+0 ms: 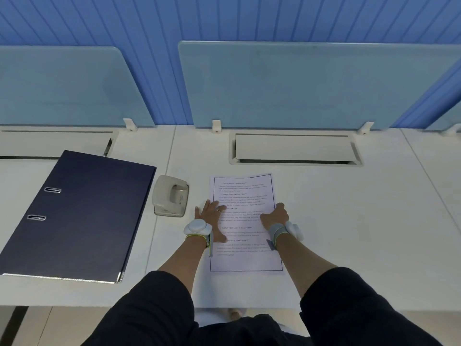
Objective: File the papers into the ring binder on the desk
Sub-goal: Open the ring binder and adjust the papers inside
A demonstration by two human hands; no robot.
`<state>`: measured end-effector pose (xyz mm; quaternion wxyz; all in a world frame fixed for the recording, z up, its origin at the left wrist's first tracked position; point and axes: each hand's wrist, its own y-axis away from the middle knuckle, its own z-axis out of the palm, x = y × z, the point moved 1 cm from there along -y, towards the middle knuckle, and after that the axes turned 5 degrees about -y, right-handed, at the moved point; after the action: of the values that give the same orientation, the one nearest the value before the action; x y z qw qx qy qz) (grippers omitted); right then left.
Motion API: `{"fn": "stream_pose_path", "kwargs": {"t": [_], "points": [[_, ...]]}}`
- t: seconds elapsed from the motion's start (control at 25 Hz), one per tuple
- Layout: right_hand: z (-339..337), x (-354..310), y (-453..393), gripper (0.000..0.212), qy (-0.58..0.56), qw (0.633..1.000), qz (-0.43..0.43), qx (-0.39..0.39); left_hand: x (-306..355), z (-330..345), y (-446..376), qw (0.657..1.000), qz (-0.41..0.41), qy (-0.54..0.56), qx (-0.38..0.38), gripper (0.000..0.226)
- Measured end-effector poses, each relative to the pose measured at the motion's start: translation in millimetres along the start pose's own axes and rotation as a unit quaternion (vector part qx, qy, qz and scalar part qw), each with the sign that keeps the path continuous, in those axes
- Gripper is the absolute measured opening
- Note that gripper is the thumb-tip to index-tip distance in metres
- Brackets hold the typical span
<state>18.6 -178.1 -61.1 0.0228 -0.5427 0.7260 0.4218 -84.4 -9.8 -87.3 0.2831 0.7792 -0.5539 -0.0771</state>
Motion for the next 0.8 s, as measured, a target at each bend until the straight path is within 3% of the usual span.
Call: {"fn": "stream_pose_path", "kwargs": {"t": [0.2,0.32,0.44,0.6,0.68,0.8], "points": [[7,-12,4,0.072,0.152,0.985,-0.059,0.049,-3,-6,6,0.999,-0.002,0.040,0.031,0.113],[28,-48,15,0.077,0.173,0.976,-0.128,0.029,-29,-26,16,0.988,-0.039,0.104,0.112,0.087],[60,-93,39,0.074,0.193,0.958,-0.211,-0.004,-77,-51,47,0.948,-0.149,0.142,0.244,0.059],[106,-139,78,0.068,0.184,0.937,-0.295,-0.043,-141,-72,86,0.918,-0.226,0.138,0.295,0.055],[139,-166,105,0.064,0.196,0.917,-0.341,-0.066,-191,-75,113,0.912,-0.277,0.117,0.279,0.066],[177,-188,139,0.060,0.213,0.898,-0.378,-0.076,-255,-60,149,0.939,-0.310,0.056,0.138,0.094]]}}
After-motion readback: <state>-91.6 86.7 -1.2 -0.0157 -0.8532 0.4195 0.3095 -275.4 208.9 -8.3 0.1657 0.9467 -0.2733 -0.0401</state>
